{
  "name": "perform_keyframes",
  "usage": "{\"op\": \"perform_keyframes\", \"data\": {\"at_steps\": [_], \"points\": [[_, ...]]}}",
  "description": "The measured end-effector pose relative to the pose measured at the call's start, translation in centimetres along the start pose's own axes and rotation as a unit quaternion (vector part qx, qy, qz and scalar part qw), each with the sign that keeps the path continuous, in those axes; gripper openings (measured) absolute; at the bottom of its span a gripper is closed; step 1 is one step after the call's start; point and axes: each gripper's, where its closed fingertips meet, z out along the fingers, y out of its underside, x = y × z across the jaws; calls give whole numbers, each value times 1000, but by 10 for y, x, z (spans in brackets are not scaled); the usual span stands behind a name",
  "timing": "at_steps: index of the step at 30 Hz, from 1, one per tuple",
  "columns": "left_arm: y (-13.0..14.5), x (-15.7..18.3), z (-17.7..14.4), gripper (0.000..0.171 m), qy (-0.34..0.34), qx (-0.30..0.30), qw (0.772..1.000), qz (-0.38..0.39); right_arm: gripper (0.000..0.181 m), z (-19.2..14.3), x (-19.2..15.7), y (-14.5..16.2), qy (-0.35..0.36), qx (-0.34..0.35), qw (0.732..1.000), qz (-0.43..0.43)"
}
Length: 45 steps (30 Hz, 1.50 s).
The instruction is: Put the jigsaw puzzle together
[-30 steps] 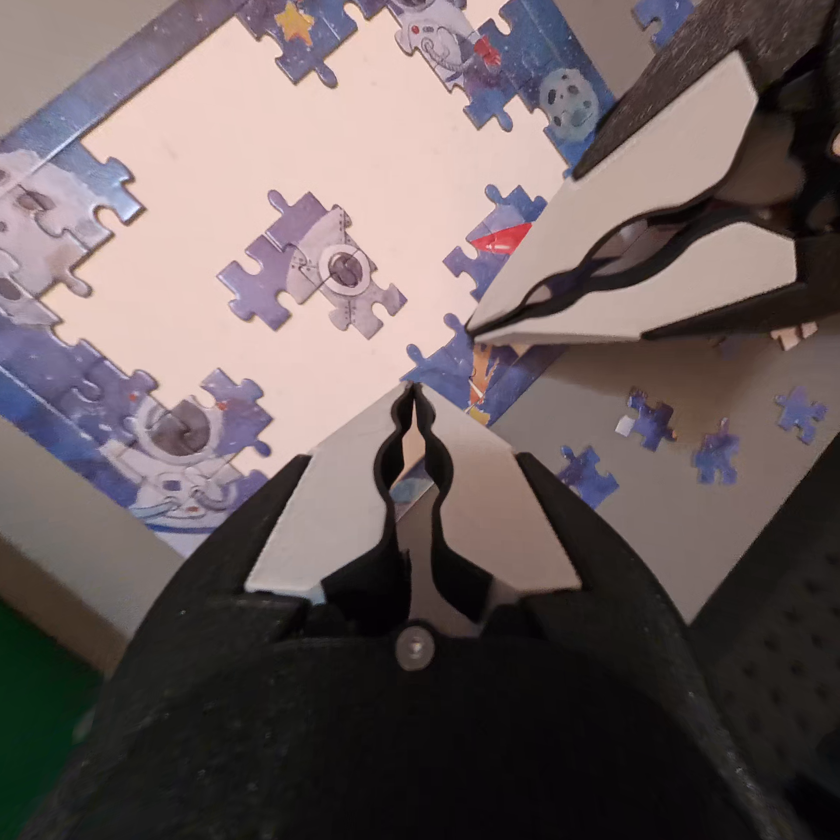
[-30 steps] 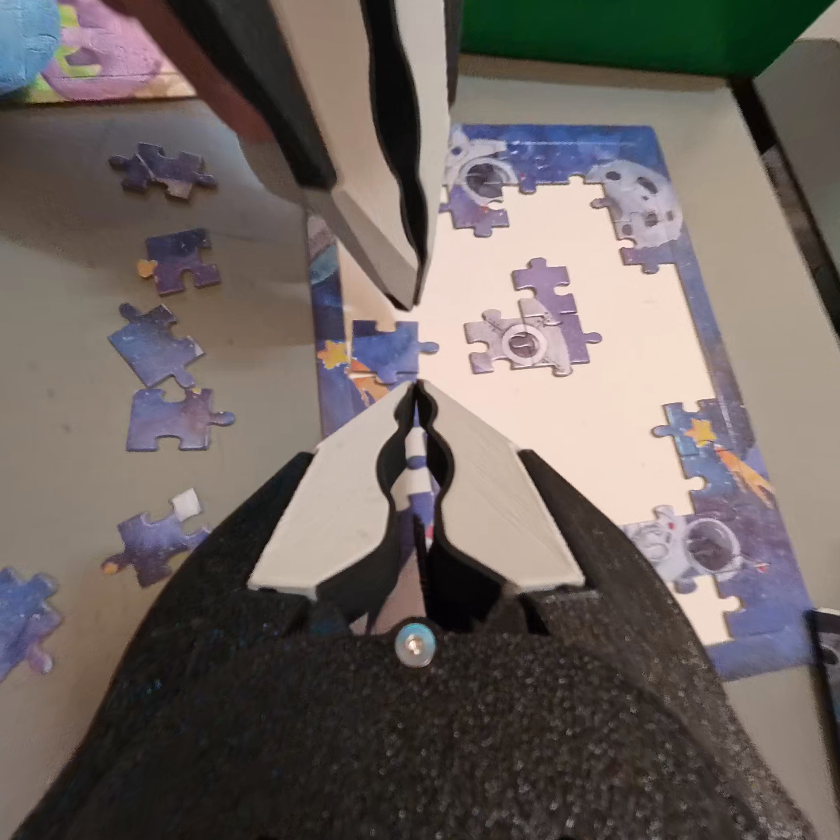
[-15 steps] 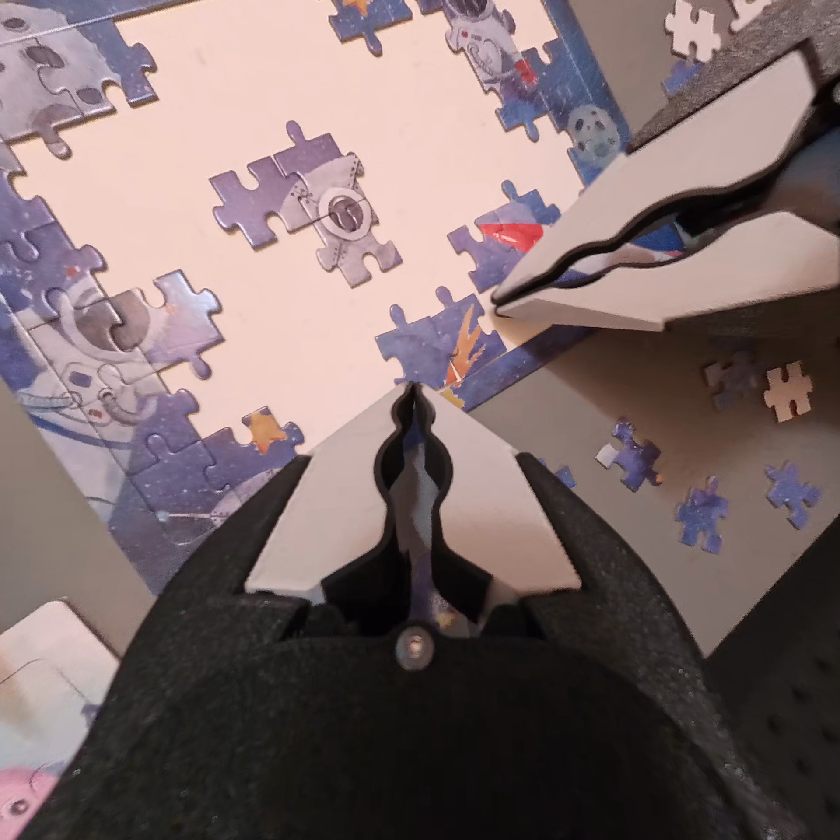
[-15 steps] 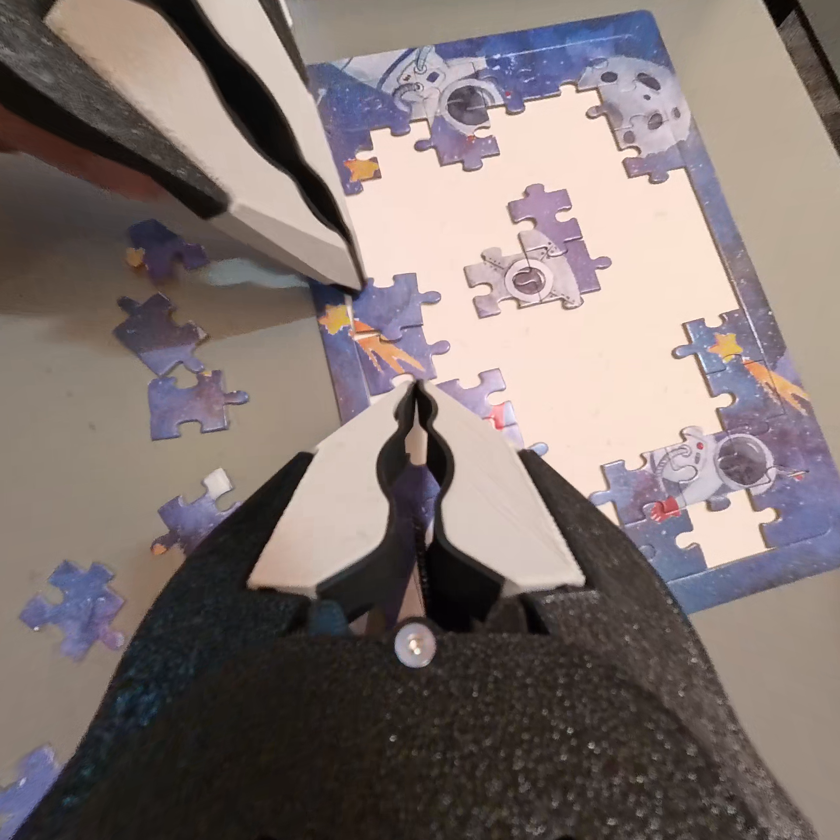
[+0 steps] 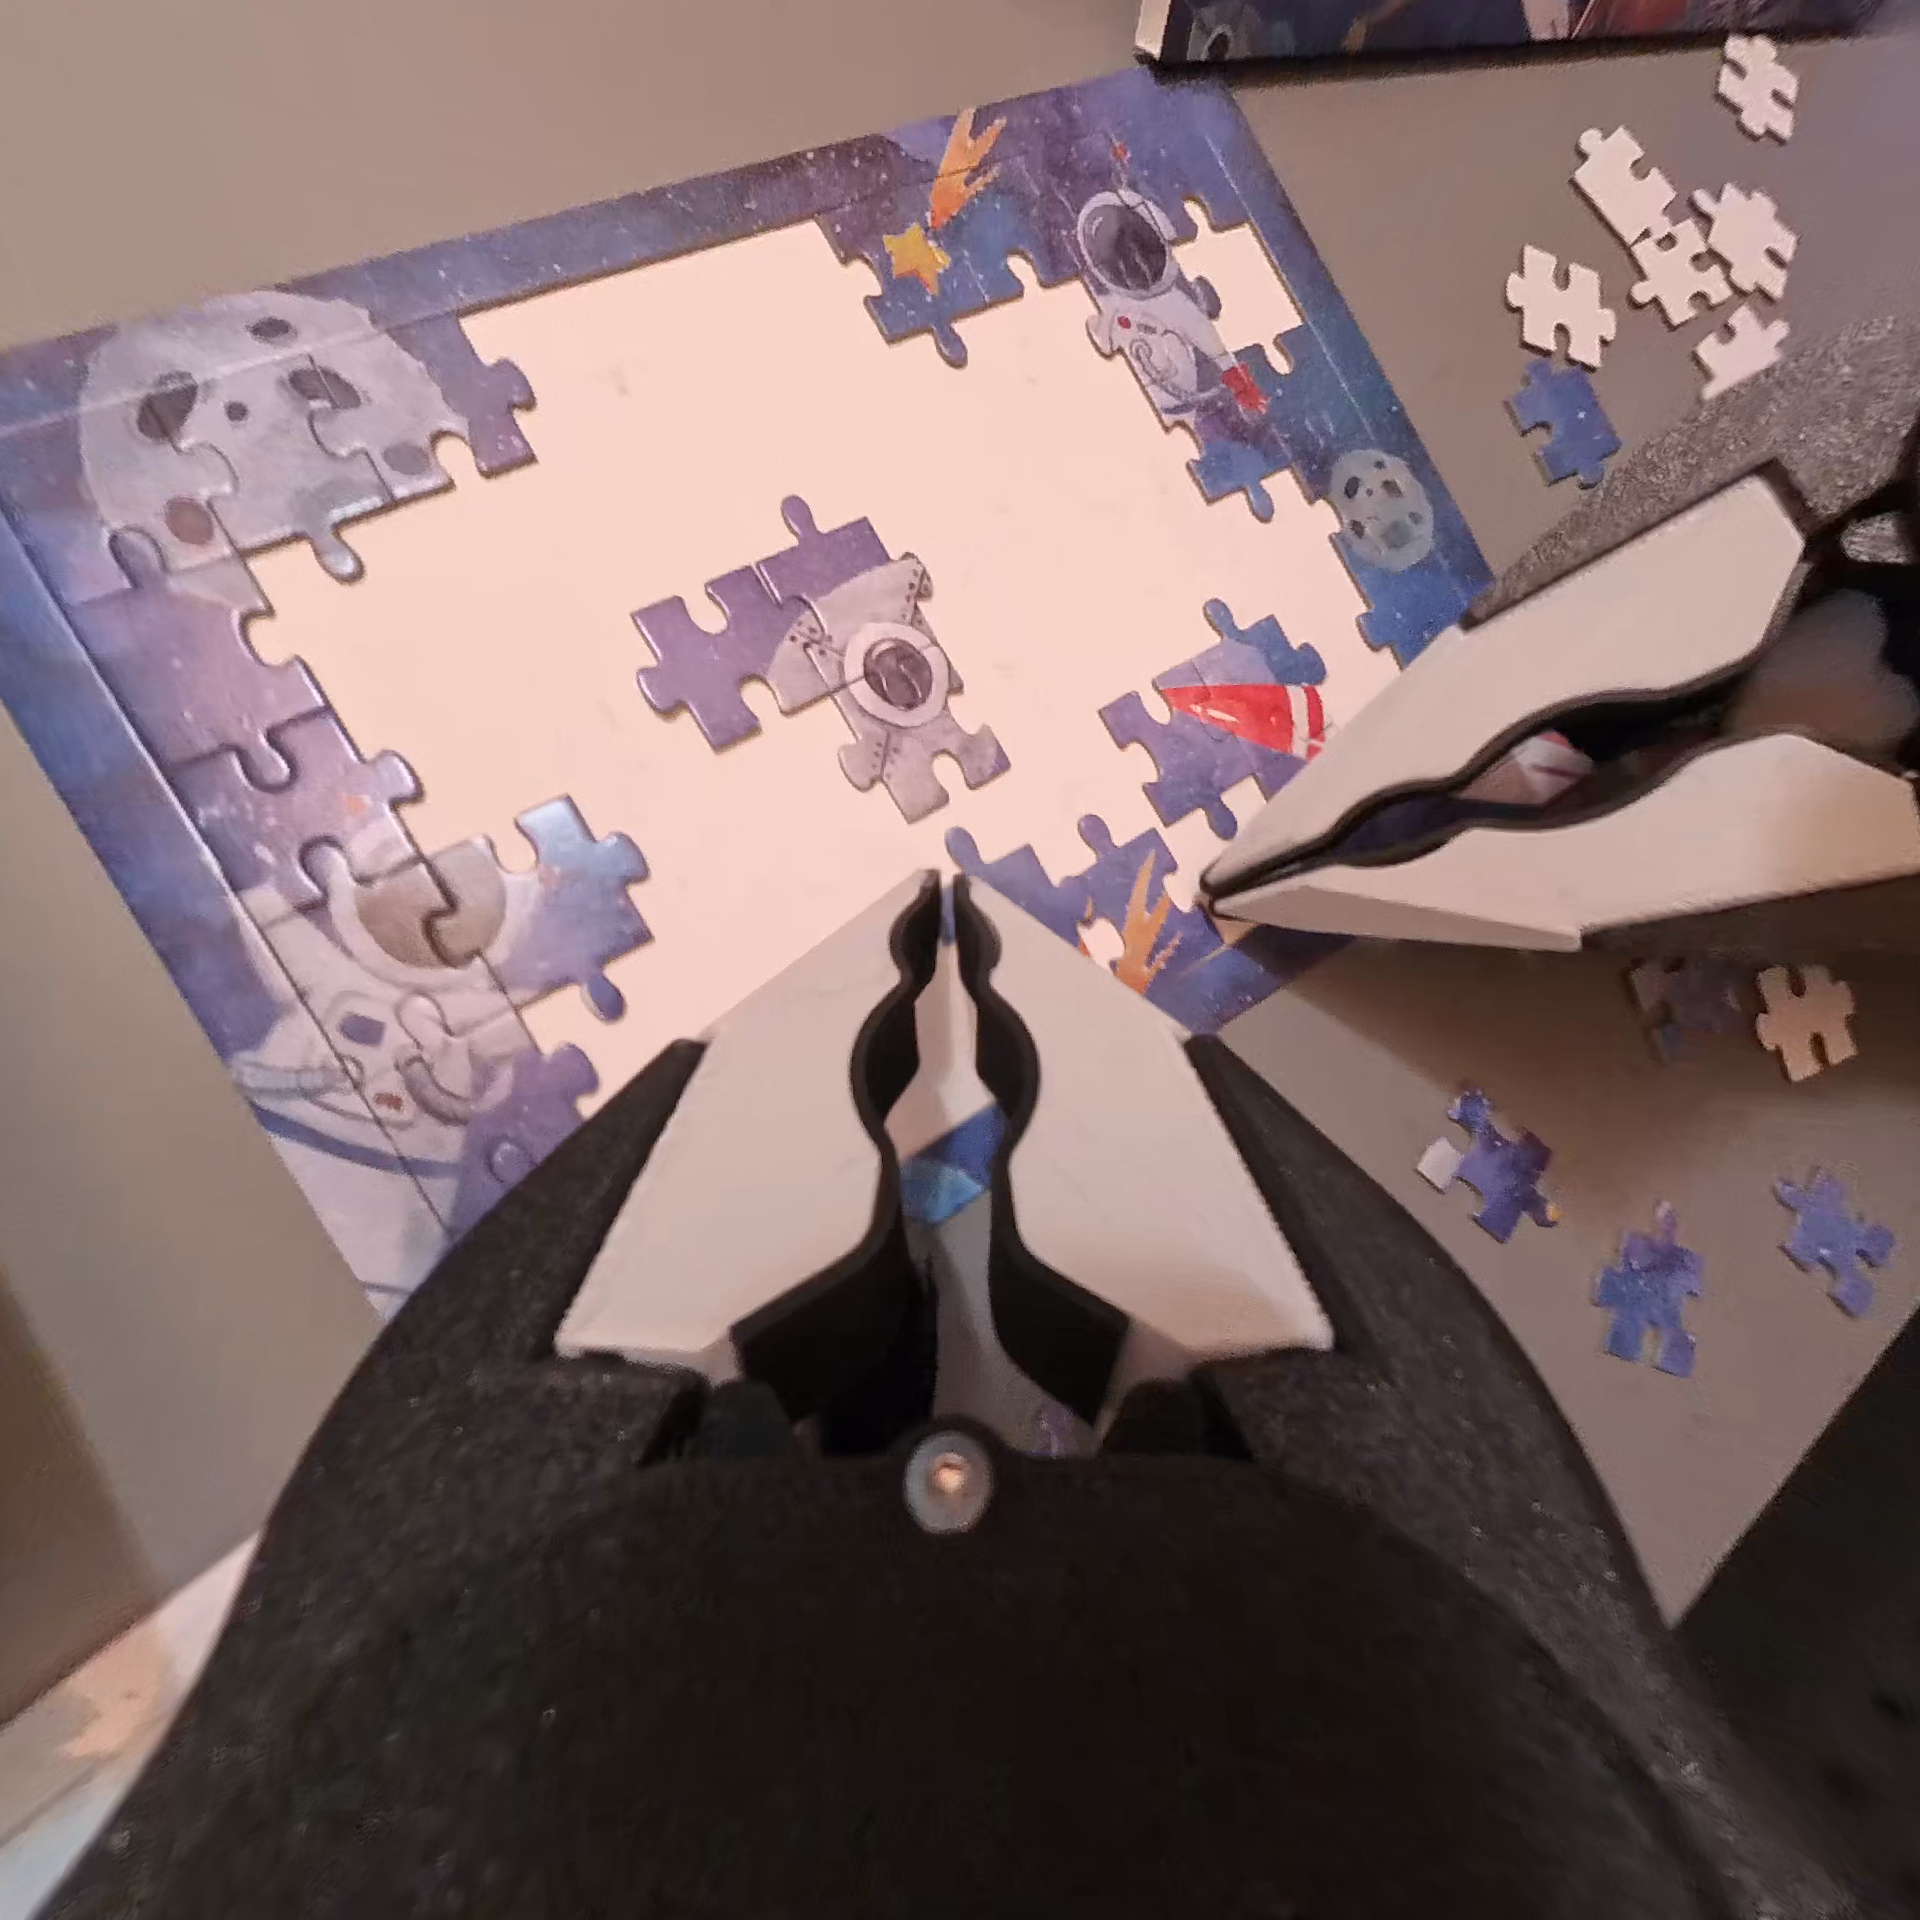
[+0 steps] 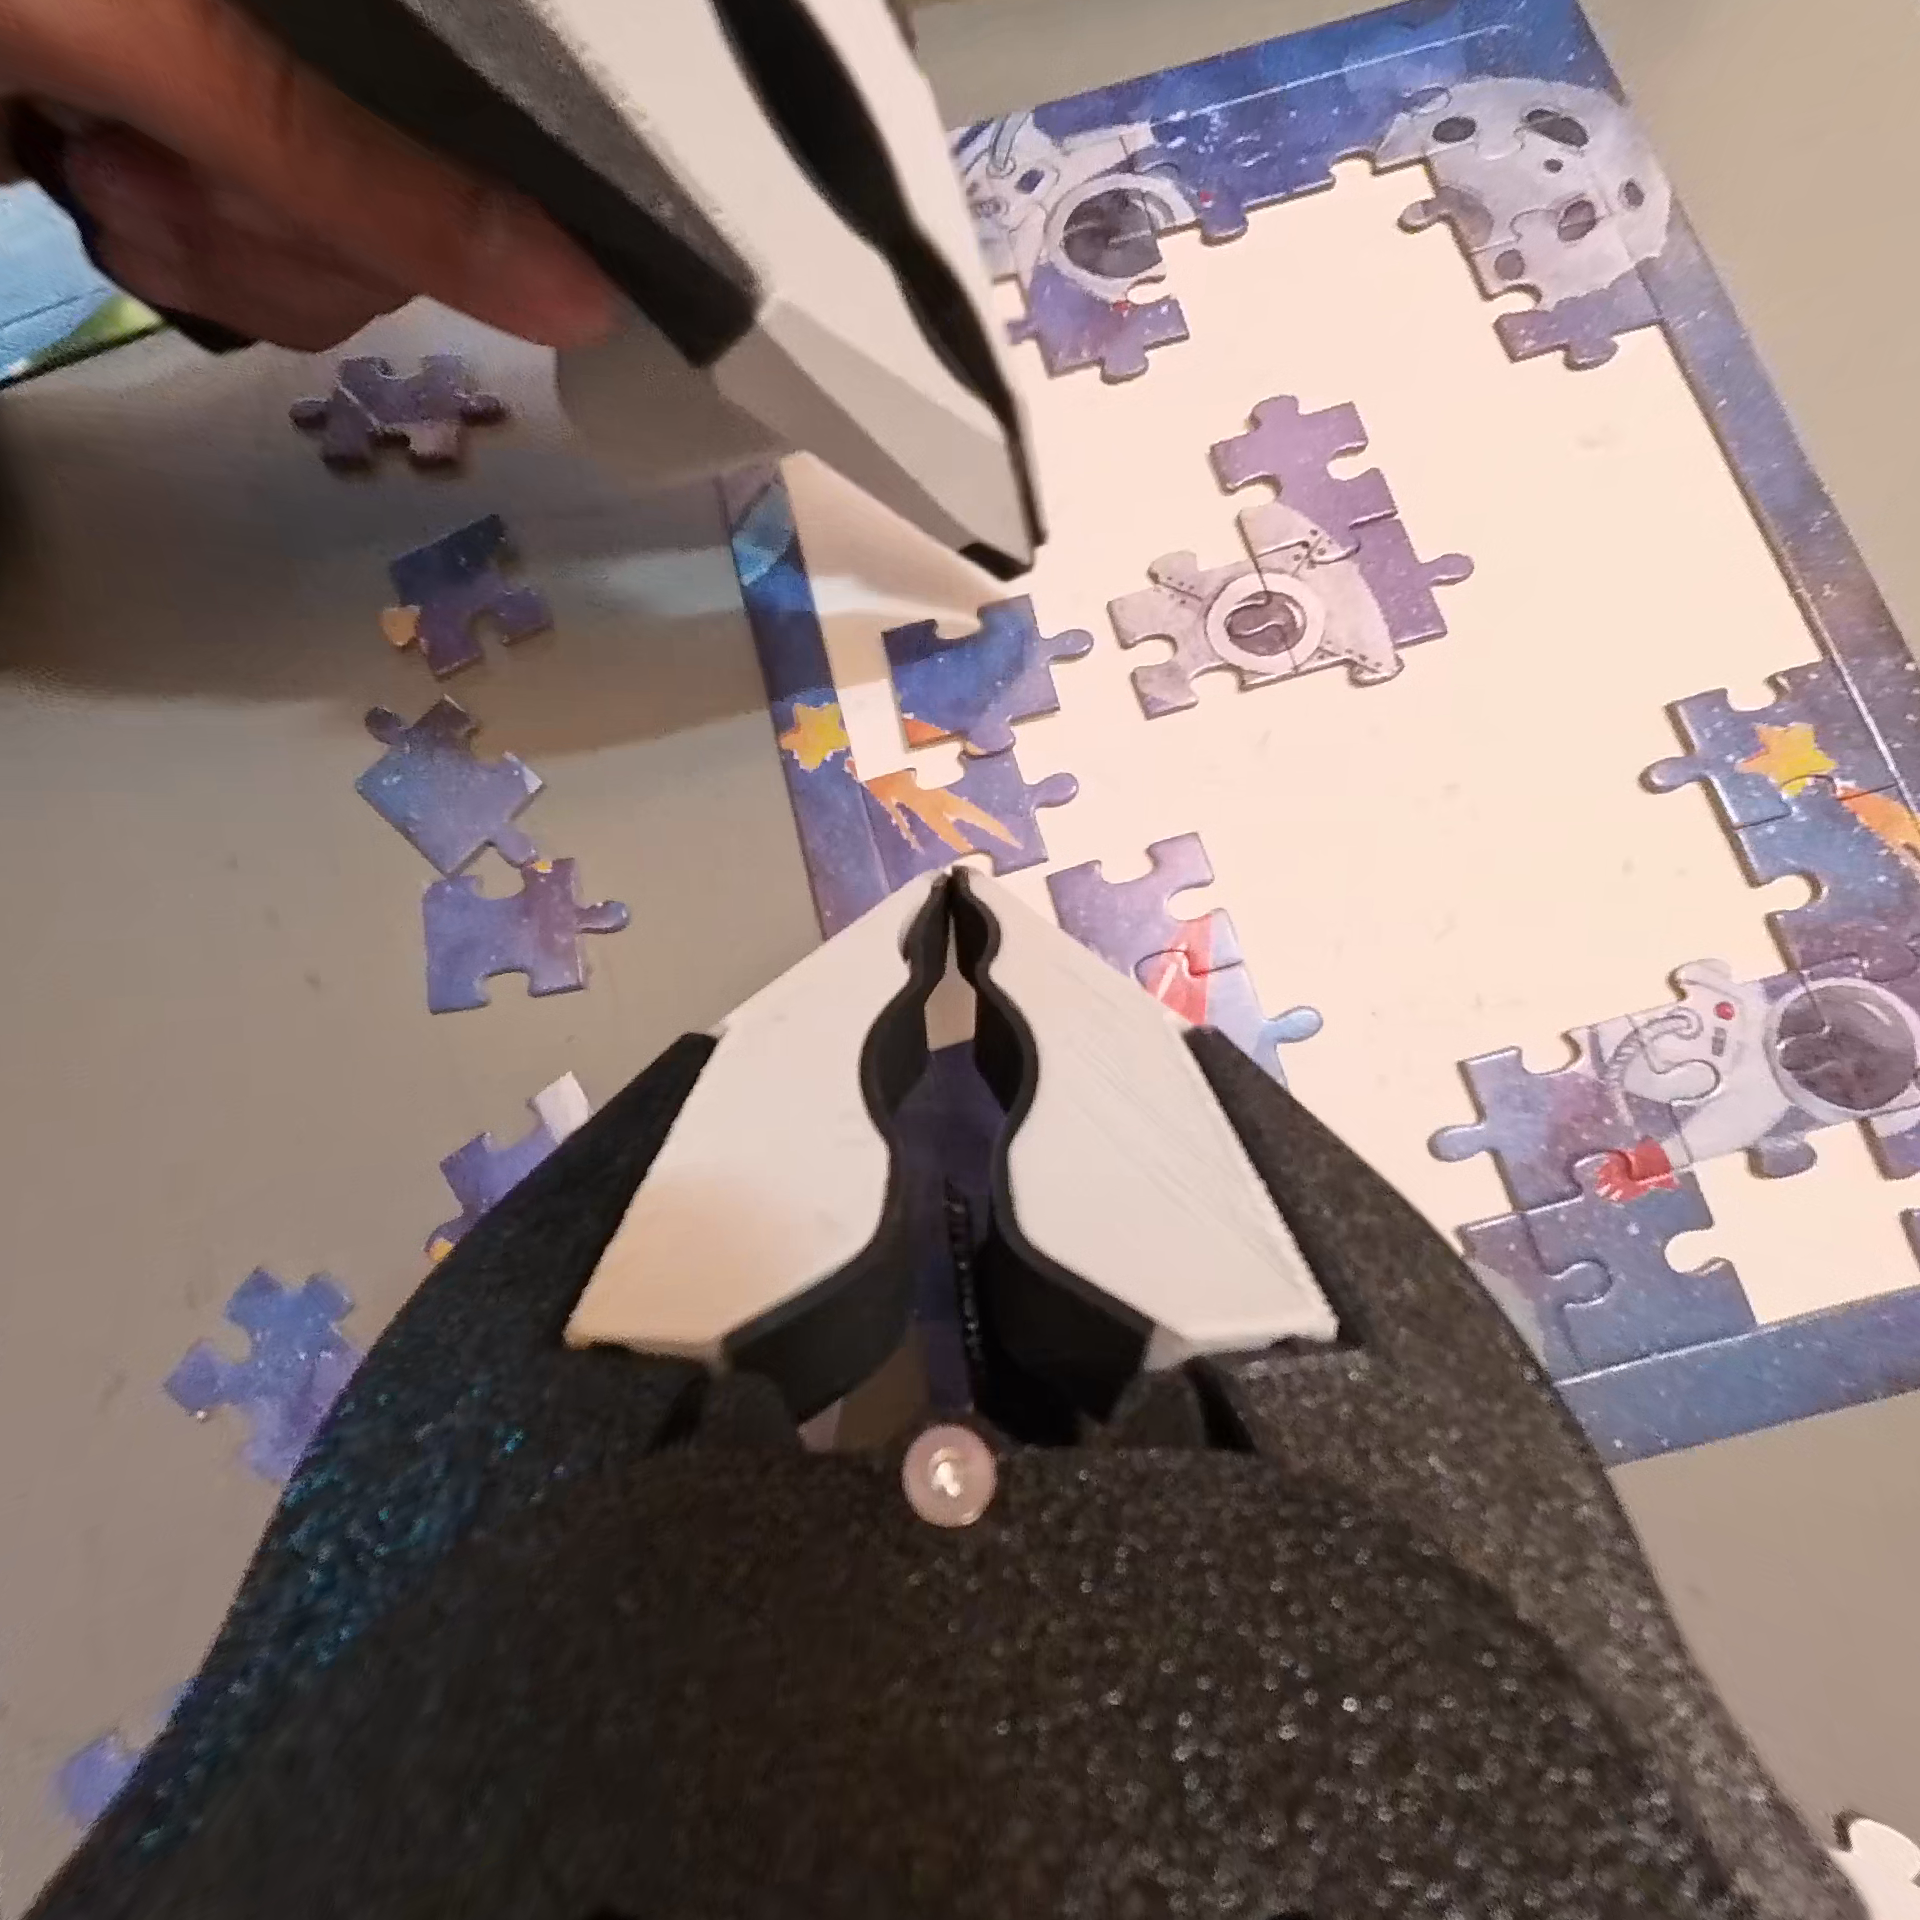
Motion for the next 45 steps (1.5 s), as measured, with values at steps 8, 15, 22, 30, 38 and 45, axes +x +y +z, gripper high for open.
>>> {"op": "perform_keyframes", "data": {"at_steps": [8, 15, 22, 30, 38, 45], "points": [[9, 7, 10, 18, 20, -19, 1000, 7, 0, 3, -3, 1, -10, -2, 1000, 14], [18, 11, 5, 10, 9, -29, 999, 17, 0, 5, -4, 0, -13, -1, 1000, 12], [19, 15, -7, 11, 2, -23, 999, 27, 0, 4, -4, 1, -13, -4, 1000, 11], [12, 10, 2, 7, -21, -17, 999, 44, 0, 5, -4, 1, -15, -3, 1000, 10], [17, 16, 7, 8, -1, -25, 999, 43, 0, 5, -4, 1, -17, -2, 1000, 11], [17, 10, -1, 8, -13, -24, 999, 41, 0, 5, -4, 2, -18, -2, 1000, 12]]}}
